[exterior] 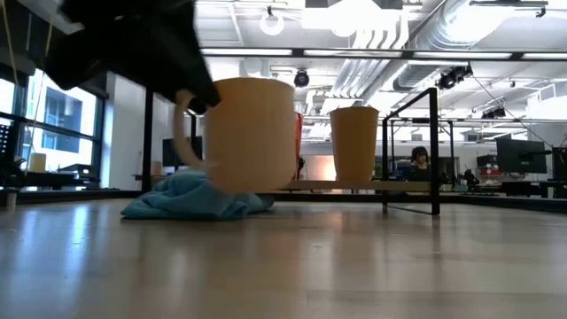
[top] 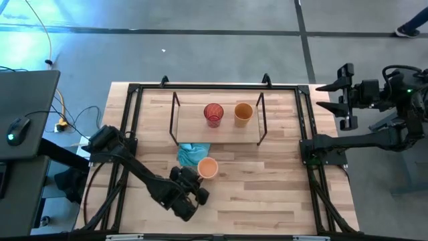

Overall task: Stack small to large cups/mugs on shelf
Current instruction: Put the light yellow mug on the shelf

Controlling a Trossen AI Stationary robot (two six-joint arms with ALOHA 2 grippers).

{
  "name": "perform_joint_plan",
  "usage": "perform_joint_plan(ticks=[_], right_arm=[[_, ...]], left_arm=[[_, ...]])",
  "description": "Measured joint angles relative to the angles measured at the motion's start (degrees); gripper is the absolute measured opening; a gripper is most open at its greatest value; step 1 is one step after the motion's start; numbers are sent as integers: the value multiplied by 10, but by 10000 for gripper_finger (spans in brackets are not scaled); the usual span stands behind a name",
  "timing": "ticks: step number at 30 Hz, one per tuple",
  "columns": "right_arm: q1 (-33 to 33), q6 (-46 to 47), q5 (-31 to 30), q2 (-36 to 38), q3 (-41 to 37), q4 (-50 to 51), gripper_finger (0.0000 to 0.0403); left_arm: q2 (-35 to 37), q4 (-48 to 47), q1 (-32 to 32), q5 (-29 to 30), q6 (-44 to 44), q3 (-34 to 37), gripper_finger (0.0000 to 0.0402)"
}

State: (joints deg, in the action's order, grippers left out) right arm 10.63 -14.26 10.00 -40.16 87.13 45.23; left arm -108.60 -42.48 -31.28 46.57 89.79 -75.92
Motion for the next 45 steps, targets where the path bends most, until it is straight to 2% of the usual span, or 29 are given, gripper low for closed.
perform_joint_plan(ticks=[11, 15, 26, 38, 45], right_arm=[[0, 3, 1, 0, 0, 24, 177], [0, 3, 5, 0, 0, 25, 177], [0, 9, 29, 0, 0, 32, 177], [0, 18, 38, 0, 0, 56, 177], [0, 18, 53, 0, 0, 56, 177]], left_arm=[[0, -192, 42, 25, 52, -88, 38], [0, -235, 61, 26, 72, -102, 38], [0, -291, 108, 25, 85, -104, 38], [1, -312, 115, 16, 87, -104, 38], [1, -318, 127, 17, 126, -104, 38]])
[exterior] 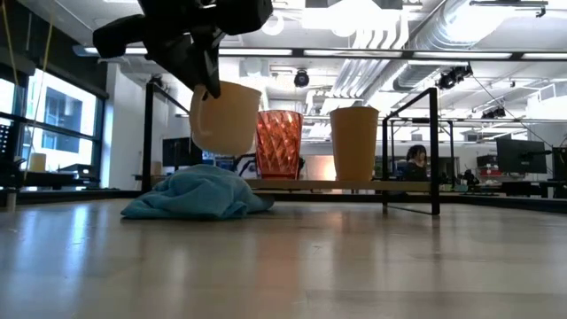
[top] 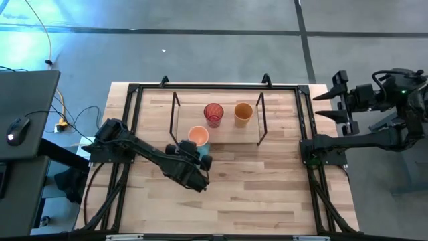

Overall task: Stack small to large cups/mugs on shelf
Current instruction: Put the light yellow mug on the shelf

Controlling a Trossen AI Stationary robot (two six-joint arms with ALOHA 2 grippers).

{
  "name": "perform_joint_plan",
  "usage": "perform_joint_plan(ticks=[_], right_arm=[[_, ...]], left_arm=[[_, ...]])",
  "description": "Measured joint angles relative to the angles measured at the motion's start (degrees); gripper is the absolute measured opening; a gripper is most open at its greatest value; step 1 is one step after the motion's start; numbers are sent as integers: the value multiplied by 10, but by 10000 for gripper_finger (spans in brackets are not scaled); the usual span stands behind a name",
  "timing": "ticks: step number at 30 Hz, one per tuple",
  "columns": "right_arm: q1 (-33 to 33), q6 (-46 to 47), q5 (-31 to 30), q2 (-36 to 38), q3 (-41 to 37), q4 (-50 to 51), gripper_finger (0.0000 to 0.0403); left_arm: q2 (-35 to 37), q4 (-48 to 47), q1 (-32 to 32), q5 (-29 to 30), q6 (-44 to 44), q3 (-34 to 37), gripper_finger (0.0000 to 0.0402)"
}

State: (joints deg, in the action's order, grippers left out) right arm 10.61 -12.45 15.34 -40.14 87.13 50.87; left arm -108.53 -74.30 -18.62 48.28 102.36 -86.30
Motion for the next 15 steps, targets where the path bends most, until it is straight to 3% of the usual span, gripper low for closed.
perform_joint_plan(ticks=[15], right_arm=[[0, 10, 16, 0, 0, 8, 177]], left_arm=[[30, -2, 25, 9, 51, 0, 38]])
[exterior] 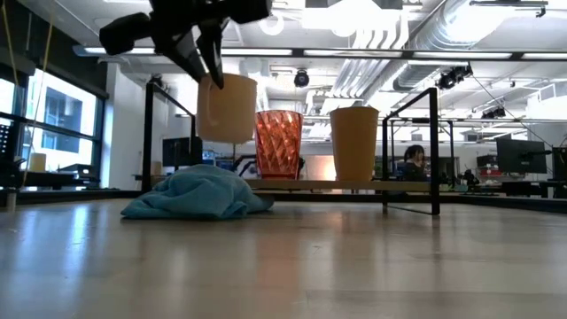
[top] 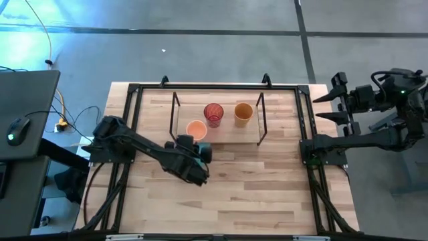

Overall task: Stack small to large cups/mugs on shelf
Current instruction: Put the light yellow mug on the shelf

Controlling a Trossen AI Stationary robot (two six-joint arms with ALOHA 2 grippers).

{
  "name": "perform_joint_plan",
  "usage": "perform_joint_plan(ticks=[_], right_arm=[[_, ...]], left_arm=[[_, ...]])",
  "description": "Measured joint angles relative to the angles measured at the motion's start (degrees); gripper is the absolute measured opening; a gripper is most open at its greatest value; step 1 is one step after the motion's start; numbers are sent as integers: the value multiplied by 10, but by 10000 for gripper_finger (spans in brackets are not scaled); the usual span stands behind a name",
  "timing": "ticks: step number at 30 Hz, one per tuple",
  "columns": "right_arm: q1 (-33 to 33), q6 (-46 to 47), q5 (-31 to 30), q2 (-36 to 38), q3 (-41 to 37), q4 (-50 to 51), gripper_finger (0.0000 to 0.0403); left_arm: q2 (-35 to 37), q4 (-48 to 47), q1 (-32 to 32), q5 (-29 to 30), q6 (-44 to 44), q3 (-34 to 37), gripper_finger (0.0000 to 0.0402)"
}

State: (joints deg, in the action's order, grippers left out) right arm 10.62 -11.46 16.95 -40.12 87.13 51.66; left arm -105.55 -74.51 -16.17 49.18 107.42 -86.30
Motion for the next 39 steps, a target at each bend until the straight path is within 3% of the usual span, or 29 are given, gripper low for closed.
perform_joint_plan(ticks=[9, 25, 39], right_arm=[[0, 1, 2, 0, 0, 4, 177], [0, 10, 2, 0, 0, 21, 177], [0, 9, 2, 0, 0, 34, 177]], left_arm=[[66, -9, 43, -1, -11, 0, 38], [100, 57, 126, -56, -170, 0, 38], [100, -5, 132, -37, -138, 0, 38]])
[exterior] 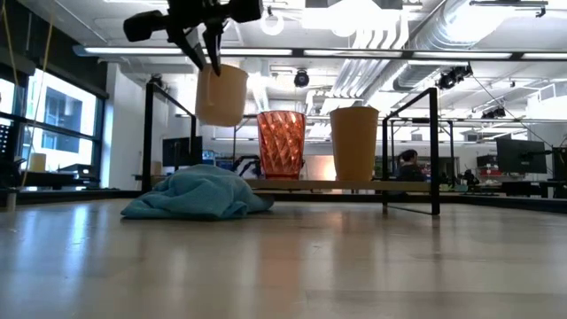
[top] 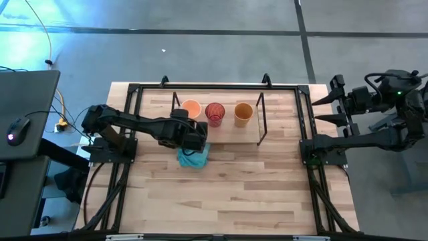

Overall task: Stack small to large cups/mugs on shelf
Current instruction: Put the light yellow mug on the shelf

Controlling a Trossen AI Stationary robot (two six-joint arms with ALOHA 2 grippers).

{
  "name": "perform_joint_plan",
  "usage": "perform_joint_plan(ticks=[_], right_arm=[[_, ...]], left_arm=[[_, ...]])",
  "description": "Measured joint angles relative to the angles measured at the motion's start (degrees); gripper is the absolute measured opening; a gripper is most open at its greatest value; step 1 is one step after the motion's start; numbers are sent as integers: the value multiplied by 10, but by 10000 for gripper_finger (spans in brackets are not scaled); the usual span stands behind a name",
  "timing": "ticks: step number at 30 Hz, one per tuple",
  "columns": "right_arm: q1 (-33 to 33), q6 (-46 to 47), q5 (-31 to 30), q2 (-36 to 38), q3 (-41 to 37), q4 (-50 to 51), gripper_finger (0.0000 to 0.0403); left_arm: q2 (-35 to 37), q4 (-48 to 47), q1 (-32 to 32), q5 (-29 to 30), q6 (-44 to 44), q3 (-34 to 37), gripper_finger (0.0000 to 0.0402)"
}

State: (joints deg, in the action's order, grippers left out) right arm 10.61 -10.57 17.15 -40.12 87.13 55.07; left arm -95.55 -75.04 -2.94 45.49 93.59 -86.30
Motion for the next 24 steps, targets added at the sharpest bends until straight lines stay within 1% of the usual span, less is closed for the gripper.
perform_joint_plan(ticks=[4, 12, 21, 24], right_arm=[[0, -4, 0, 0, 0, 0, 177], [0, 0, 1, 0, 0, 0, 177], [0, 5, 7, 0, 0, 0, 177], [0, 2, 7, 0, 0, 0, 177]], left_arm=[[0, -11, 7, 4, 10, 0, 38], [0, 8, 34, -12, -18, 0, 38], [-7, 32, 34, -27, -15, 0, 38], [-9, 30, 34, -36, -2, 0, 38]])
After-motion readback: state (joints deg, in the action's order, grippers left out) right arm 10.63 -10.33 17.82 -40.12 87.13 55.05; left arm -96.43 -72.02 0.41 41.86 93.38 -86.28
